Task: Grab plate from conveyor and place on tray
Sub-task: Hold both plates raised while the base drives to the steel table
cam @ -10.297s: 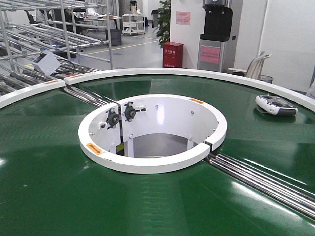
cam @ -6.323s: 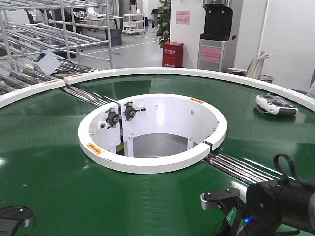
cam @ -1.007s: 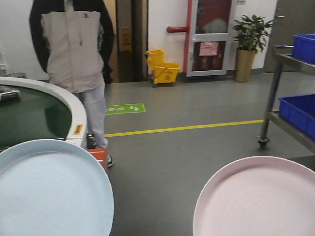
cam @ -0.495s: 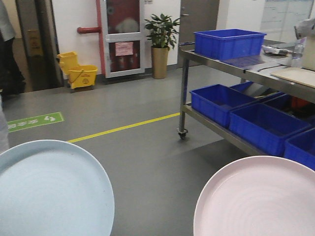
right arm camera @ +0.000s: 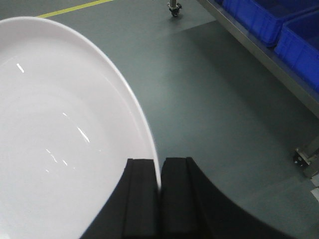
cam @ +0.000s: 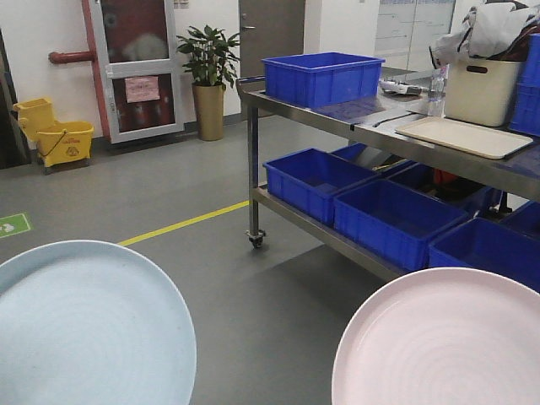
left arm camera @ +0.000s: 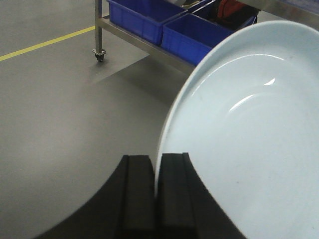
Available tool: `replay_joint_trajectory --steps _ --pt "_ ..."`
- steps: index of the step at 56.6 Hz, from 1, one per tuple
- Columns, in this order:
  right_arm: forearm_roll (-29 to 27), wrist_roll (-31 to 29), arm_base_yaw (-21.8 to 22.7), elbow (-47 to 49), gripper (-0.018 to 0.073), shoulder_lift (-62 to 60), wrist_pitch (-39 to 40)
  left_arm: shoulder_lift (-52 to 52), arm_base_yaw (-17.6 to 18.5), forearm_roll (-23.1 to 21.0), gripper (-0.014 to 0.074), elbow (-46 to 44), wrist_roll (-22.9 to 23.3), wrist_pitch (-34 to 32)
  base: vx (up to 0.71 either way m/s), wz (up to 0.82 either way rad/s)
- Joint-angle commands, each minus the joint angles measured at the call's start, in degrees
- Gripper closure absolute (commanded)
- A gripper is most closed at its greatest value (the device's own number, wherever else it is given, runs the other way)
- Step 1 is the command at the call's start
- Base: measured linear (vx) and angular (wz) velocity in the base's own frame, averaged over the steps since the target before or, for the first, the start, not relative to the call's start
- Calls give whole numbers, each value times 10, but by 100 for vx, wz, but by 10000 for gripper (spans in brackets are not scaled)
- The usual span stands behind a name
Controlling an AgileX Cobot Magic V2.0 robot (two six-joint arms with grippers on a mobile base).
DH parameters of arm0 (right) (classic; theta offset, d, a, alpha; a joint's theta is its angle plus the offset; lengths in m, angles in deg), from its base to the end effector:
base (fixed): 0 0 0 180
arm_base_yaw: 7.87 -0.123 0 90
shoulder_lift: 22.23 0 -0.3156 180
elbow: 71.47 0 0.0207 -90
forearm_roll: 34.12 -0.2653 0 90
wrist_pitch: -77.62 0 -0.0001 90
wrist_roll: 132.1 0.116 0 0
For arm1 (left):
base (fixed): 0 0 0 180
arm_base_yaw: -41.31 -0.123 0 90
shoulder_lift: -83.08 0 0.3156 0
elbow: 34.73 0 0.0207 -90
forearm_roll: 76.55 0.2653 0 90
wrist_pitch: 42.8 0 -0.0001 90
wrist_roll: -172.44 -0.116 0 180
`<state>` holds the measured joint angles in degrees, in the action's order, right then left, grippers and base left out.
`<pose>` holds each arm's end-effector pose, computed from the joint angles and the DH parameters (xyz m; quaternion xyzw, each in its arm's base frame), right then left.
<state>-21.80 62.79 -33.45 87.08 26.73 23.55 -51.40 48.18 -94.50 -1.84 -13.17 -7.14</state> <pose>0.1265 0.0383 0.4058 -0.0971 0.8746 0.0605 0.4712 0.1363 -0.0374 0.3776 0.0336 0.8300 -0.1512 0.5358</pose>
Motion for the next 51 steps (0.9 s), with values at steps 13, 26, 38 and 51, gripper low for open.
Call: replay_joint_trajectory --steps 13,26,38,51 --pt "12 1 2 15 568 -1 46 -1 1 -14 602 -17 1 -48 34 2" --pt "12 1 2 15 568 -1 46 -1 1 -14 602 -17 1 -48 40 19" --pt "12 1 2 15 568 -1 46 -1 1 -14 602 -17 1 -48 45 24" --pt "12 1 2 15 568 -1 46 -1 1 -14 602 -17 1 -48 49 15"
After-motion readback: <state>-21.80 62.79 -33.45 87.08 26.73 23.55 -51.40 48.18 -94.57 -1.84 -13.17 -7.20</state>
